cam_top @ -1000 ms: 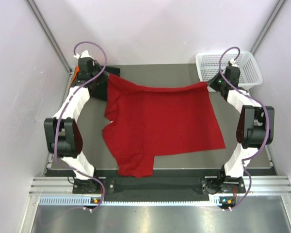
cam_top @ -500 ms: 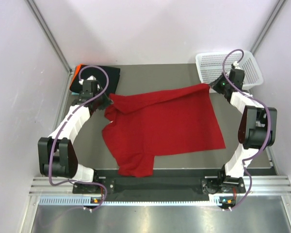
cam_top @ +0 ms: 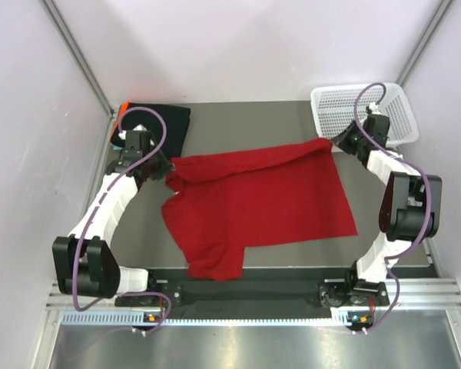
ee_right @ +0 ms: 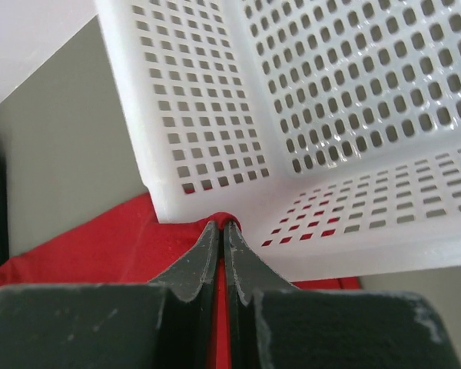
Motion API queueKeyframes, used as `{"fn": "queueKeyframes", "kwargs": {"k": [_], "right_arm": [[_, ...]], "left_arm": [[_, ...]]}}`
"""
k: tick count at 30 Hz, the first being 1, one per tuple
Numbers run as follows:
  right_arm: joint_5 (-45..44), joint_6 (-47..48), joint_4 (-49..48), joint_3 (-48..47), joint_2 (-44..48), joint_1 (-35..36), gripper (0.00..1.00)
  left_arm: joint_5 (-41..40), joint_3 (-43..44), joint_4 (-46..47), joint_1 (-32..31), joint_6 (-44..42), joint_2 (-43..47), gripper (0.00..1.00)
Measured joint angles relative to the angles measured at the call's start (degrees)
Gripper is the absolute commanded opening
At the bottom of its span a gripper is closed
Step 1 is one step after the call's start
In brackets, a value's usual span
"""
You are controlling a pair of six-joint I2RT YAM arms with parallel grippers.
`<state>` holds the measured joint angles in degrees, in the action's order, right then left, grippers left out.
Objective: Fold and stack the t-shirts
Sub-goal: Fold the tshirt
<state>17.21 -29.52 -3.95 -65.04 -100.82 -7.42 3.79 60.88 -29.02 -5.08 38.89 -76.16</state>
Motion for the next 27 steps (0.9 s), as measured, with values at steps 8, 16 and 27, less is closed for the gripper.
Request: {"fn": "queueKeyframes", "kwargs": {"k": [8, 16, 27], "right_arm": [[3.43, 1.86, 2.29, -4.79, -0.07, 0.07, 0.0], [2.45, 3.48, 6.97, -4.85, 1.11, 0.07, 0.0], [-0.7, 3.67, 9.77, 6.25, 9.6, -0.04, 0.0]], "left_arm": [[-0.52, 4.81, -1.18, 0.0, -0.46, -0.31, 0.0], [-1.75, 8.85, -5.64, 0.0, -2.01, -0.63, 0.0], [-0.94, 5.18, -11.56, 0.0, -4.22, 1.55, 0.0]]}}
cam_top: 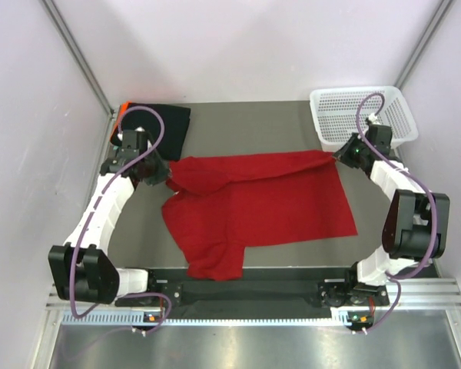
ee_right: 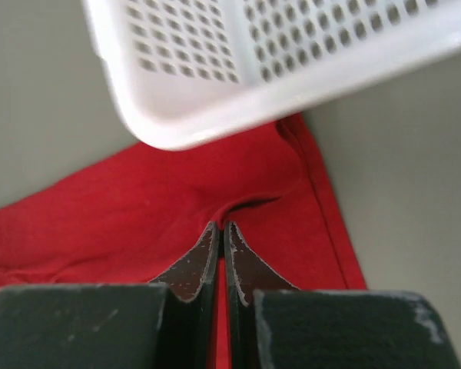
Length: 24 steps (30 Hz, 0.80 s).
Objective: Fold and stack the t-shirts
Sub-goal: Fold the tshirt
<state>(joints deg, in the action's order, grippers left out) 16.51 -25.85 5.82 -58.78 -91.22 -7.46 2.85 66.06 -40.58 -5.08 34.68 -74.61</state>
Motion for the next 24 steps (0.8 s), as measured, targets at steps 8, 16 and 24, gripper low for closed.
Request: {"fn": "queueKeyframes", "kwargs": {"k": [8, 16, 24], "right_arm": [[-0.28, 0.79, -1.53, 4.87, -1.14, -2.49, 0.01], [-0.44, 0.7, -3.3, 5.51, -2.12, -3.06, 0.03], [-1.03, 0.59, -3.3, 6.32, -2.27, -3.06, 0.0]], "left_arm": [[4.04, -9.6, -0.11, 0.0, 1.68, 0.57, 0.0], [4.46, -12.09, 0.87, -0.35, 2.73, 0.48, 0.0], [4.7, -15.5, 1.4, -1.6, 4.46, 0.5, 0.0]]}}
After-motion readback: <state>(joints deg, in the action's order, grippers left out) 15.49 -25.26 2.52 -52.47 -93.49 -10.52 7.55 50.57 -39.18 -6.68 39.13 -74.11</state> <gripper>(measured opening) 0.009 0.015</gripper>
